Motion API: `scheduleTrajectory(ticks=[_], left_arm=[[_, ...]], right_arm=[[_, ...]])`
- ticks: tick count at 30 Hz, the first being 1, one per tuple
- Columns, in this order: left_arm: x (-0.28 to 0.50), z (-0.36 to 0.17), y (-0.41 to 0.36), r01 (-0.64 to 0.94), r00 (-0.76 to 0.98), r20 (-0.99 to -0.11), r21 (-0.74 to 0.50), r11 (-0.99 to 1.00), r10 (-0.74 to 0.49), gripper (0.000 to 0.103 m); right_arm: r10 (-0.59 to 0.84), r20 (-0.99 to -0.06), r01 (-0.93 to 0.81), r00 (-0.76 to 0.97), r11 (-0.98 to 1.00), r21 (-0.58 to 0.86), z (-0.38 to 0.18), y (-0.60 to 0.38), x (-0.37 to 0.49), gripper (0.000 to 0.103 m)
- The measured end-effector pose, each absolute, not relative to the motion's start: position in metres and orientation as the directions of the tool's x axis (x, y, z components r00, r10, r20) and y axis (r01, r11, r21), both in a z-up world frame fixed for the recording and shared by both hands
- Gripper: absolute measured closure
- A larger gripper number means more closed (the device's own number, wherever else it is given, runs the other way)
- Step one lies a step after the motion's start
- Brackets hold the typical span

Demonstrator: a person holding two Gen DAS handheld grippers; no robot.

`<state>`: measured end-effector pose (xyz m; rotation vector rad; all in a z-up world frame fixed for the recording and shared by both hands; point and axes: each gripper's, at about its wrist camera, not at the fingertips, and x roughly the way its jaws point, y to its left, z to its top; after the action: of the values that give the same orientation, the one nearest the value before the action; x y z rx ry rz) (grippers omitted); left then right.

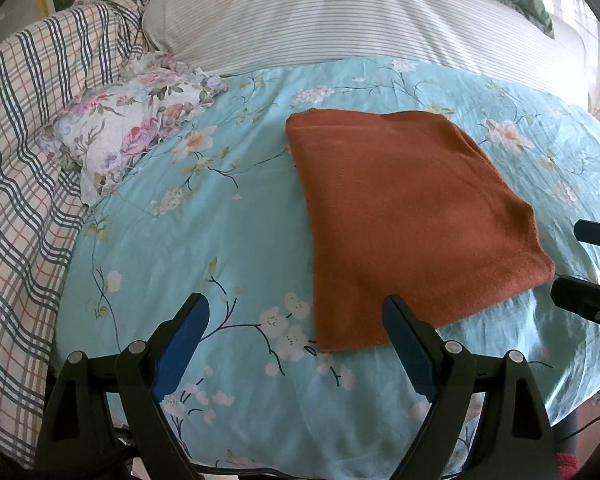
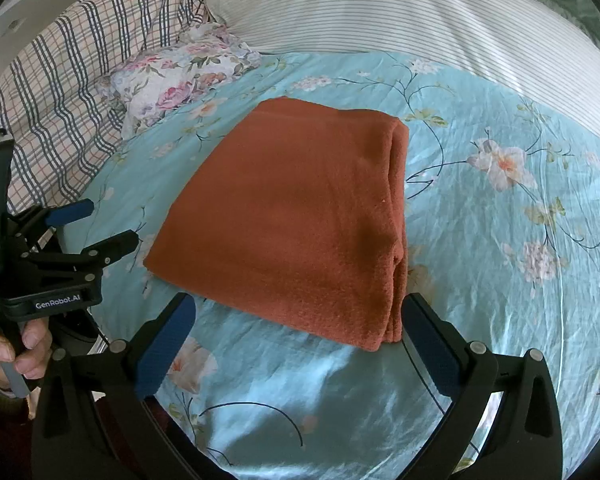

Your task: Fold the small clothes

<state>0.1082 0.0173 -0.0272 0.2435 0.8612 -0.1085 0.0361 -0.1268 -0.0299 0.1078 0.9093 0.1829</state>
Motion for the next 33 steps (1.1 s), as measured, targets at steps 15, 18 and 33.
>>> scheduleTrajectory(ticks=[15,18,33], left_arm=[[0.1097,-0.0276,0.0167,0.204,0.648,-0.762,0.167,0.965,-0.005,0.014],[0.1092,-0.0275,0.0159,0.204,0.647,-0.762,0.167,0.965,-0.004,0.014],[0.1099,-0.027,0.0162,0.211,0.648,-0.761,0.165,0.964,-0.012,0.014]], right_arm=[[0.209,-0.771,-0.115,0.601,0.978,0.175,-0.0285,-0.1256,0.0368,0.001],[0.208,-0.772,-0.113,0.601,0.978,0.175,-0.0285,-0.1249,0.0367,0.001],[0.215,-0.767,-0.121,0.604,0.977,0.178,-0.0269,-0.1228,0.0372,0.001]])
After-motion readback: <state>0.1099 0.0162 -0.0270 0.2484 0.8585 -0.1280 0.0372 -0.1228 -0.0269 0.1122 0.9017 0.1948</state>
